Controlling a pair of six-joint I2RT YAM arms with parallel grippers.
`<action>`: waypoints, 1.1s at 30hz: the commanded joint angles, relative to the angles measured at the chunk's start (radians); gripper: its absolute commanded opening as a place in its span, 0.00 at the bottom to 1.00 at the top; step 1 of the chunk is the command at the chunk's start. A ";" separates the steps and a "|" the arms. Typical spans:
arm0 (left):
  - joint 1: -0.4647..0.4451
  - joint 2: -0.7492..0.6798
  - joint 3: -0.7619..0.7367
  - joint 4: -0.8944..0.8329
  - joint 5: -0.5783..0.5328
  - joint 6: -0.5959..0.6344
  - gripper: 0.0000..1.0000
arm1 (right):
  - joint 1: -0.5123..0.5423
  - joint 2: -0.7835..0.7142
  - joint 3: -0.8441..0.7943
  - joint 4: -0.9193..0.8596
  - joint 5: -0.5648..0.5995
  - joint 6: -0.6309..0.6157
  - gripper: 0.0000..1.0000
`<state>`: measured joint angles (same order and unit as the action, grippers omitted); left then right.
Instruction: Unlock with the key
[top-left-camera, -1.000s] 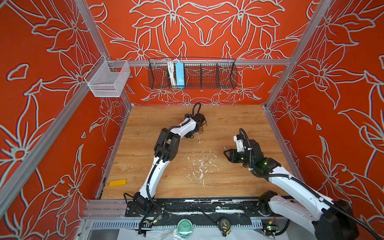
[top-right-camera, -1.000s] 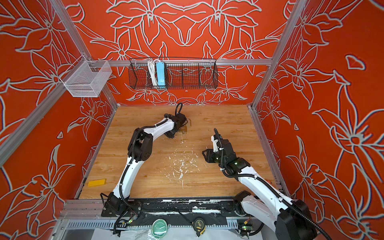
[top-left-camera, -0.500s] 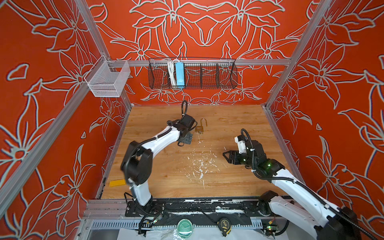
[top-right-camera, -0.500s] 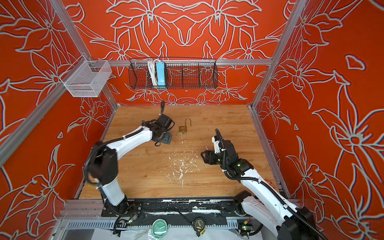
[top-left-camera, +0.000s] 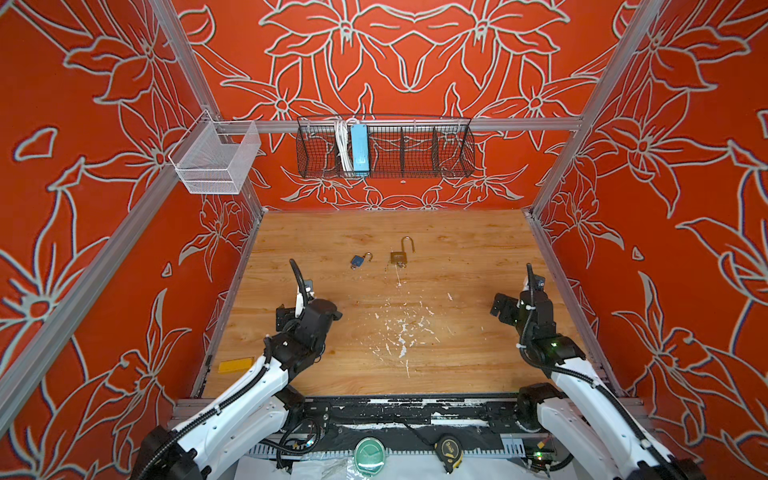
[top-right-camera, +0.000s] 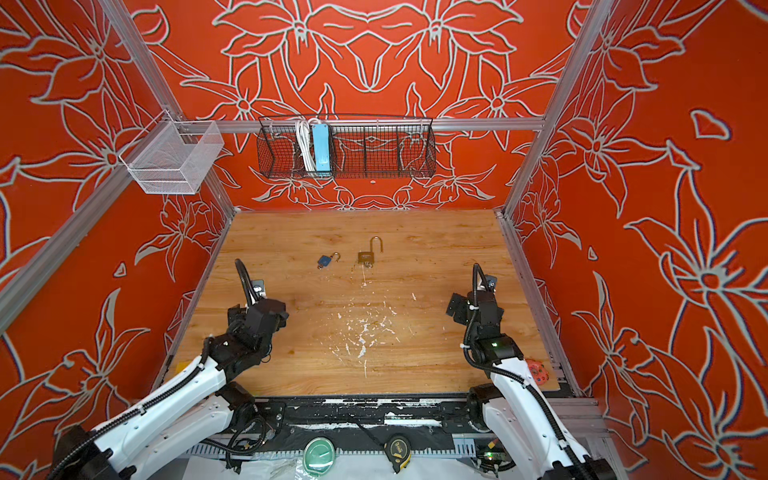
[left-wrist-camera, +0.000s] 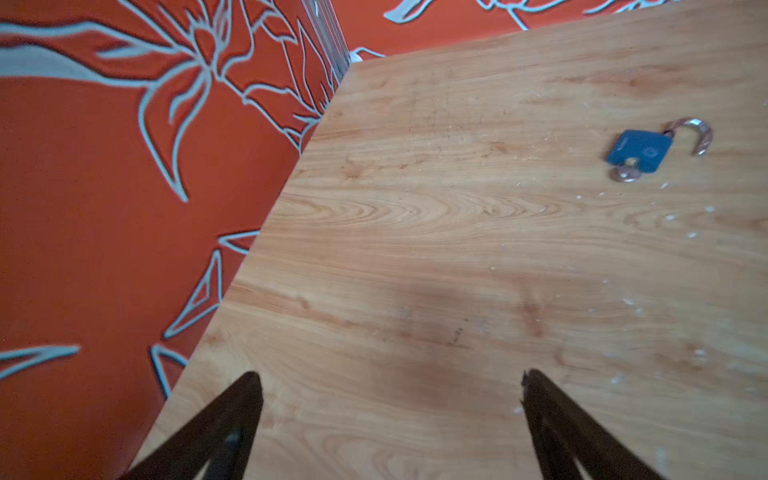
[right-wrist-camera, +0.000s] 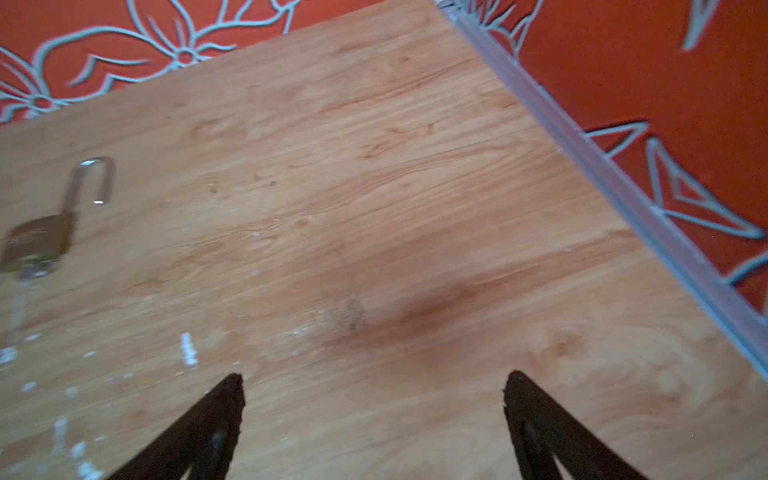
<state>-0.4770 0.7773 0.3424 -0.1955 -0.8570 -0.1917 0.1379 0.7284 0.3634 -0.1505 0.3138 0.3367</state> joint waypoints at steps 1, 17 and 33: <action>0.064 -0.038 -0.121 0.381 0.019 0.099 0.98 | -0.007 -0.019 -0.054 0.207 0.160 -0.191 0.98; 0.416 0.565 -0.109 1.044 0.597 0.177 0.97 | -0.041 0.358 -0.241 1.008 -0.212 -0.409 0.98; 0.428 0.563 0.007 0.800 0.580 0.143 0.97 | -0.120 0.681 -0.031 0.922 -0.295 -0.352 0.98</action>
<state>-0.0570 1.3487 0.3500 0.6106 -0.2859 -0.0589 0.0166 1.4178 0.3244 0.7952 0.0334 -0.0193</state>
